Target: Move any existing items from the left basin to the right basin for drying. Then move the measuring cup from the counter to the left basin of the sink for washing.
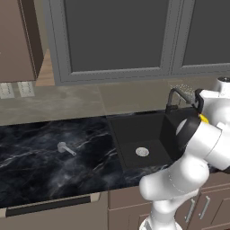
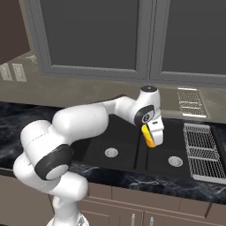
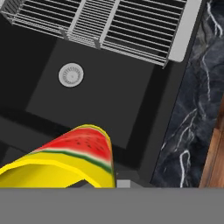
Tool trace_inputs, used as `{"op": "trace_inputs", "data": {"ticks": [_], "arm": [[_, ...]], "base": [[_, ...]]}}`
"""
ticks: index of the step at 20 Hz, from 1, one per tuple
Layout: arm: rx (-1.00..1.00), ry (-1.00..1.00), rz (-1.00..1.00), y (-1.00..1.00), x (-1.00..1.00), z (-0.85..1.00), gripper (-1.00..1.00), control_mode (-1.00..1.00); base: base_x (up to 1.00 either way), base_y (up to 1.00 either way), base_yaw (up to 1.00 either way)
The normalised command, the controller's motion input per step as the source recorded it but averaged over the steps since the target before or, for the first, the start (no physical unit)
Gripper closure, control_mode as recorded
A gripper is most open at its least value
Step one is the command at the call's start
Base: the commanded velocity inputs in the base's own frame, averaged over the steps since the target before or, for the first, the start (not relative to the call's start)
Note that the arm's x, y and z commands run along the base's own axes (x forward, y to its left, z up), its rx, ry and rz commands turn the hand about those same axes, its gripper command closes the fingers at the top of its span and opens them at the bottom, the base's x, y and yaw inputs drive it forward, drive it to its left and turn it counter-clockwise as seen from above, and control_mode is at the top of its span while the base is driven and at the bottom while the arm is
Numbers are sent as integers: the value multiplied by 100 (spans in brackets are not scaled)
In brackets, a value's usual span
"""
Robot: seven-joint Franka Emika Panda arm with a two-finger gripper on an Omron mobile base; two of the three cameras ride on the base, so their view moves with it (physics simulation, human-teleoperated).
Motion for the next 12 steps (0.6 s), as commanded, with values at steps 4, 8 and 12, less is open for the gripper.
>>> {"op": "trace_inputs", "data": {"ticks": [4, 8, 12], "arm": [[0, 0, -8, -23, -8, -18, 100, -100], [0, 0, -7, -20, -4, -17, 100, -100], [0, 0, -5, -10, -2, -17, 100, -100]], "base": [[0, 0, 0], [0, 0, 0], [0, 0, 0]]}}
